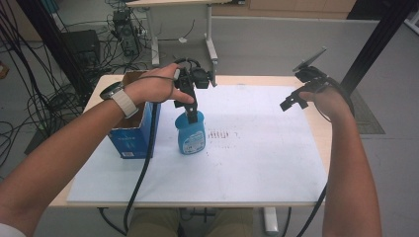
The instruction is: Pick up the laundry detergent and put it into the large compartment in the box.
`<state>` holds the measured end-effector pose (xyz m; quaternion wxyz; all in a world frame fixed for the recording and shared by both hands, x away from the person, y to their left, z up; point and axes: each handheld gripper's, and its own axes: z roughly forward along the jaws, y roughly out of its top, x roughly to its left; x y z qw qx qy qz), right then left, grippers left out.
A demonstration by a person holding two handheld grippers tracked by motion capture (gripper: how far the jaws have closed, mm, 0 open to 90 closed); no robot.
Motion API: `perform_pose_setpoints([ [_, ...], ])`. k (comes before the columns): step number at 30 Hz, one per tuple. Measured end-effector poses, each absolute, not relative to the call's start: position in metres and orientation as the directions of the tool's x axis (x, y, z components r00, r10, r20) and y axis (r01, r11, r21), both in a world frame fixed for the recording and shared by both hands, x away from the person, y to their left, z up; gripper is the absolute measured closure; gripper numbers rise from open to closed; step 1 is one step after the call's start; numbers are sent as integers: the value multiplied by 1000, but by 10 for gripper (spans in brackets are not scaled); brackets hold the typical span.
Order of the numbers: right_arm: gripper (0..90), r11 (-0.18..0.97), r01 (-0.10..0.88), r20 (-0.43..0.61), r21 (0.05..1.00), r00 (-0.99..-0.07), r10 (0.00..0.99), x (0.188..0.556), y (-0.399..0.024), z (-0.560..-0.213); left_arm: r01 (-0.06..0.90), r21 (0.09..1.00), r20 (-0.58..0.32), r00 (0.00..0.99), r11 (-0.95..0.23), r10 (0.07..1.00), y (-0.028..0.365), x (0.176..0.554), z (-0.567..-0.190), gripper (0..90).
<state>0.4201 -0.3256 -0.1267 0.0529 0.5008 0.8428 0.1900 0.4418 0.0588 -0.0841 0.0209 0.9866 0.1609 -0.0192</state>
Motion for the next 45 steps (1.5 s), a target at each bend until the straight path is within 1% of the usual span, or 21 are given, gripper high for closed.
perform_pose_setpoints([
  [11,55,425,825,101,372,-491,865,421,-326,-127,333,33,-47,942,-942,332,59,443,-93,77],
  [45,54,426,824,101,374,-493,864,421,-326,-128,345,48,-59,938,-937,342,64,445,-92,78],
])
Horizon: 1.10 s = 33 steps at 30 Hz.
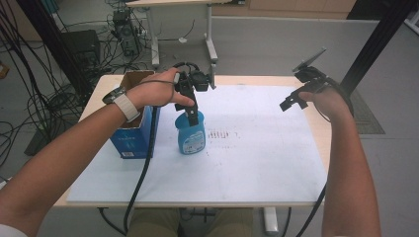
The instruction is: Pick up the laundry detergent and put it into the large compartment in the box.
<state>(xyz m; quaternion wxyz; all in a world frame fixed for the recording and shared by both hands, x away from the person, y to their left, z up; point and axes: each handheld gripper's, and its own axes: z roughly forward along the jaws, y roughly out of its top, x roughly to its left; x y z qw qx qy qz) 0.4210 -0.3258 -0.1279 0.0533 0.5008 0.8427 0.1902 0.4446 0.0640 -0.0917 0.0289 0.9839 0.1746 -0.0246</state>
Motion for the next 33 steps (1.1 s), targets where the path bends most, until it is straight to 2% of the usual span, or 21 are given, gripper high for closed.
perform_pose_setpoints([
  [33,55,427,823,100,374,-494,864,422,-325,-127,353,59,-60,935,-934,350,69,445,-91,78],
])
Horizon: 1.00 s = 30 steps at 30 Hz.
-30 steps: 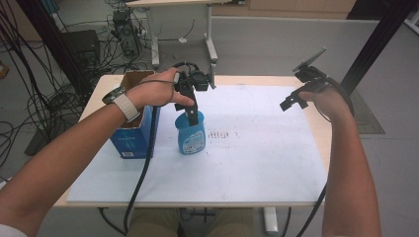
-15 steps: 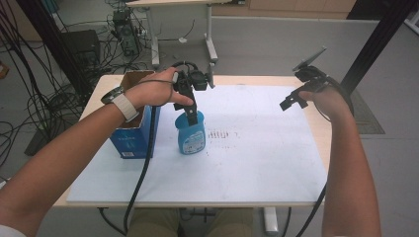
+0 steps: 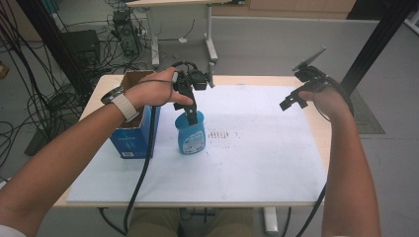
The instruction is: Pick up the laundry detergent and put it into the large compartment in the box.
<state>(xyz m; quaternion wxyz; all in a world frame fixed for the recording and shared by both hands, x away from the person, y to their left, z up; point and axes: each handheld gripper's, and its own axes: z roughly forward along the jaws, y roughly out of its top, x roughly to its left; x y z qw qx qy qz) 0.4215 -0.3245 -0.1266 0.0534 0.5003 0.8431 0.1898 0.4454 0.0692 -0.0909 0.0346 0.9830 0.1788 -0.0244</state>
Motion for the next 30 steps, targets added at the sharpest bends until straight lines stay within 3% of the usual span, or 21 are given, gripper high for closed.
perform_pose_setpoints([
  [30,55,426,824,102,373,-492,864,422,-326,-128,361,70,-63,932,-930,357,71,446,-92,79],
])
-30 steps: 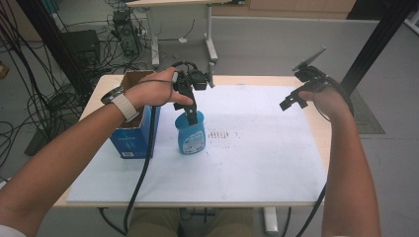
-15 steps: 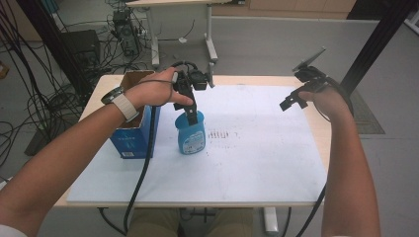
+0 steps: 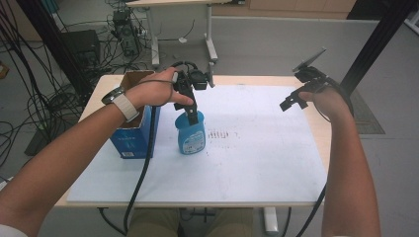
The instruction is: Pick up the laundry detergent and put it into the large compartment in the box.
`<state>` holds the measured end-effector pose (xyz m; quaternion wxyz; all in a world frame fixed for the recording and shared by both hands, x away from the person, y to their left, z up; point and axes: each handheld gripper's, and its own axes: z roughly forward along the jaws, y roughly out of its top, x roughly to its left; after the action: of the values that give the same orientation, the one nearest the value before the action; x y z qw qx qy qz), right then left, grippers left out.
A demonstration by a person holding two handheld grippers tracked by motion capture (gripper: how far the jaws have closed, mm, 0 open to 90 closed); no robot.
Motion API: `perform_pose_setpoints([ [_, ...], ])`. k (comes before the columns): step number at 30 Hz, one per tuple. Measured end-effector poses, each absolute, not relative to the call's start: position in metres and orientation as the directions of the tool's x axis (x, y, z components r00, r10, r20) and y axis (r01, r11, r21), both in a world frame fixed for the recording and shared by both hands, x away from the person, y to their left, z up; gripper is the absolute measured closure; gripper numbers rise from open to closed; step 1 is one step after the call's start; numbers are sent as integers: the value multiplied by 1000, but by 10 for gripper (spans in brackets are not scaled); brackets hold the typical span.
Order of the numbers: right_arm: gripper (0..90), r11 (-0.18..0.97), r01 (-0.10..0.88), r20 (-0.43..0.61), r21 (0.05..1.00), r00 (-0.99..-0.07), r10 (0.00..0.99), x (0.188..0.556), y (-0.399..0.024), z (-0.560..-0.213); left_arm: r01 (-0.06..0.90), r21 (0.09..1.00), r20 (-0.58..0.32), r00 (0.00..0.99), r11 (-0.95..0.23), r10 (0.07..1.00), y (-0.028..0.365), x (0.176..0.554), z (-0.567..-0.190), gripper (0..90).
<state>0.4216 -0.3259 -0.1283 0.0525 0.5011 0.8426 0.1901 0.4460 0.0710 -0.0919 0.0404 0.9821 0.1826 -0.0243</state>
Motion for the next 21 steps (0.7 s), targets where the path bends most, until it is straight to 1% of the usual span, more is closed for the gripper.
perform_pose_setpoints([
  [21,55,426,826,103,370,-492,864,423,-324,-129,364,72,-64,931,-929,359,72,446,-93,78],
])
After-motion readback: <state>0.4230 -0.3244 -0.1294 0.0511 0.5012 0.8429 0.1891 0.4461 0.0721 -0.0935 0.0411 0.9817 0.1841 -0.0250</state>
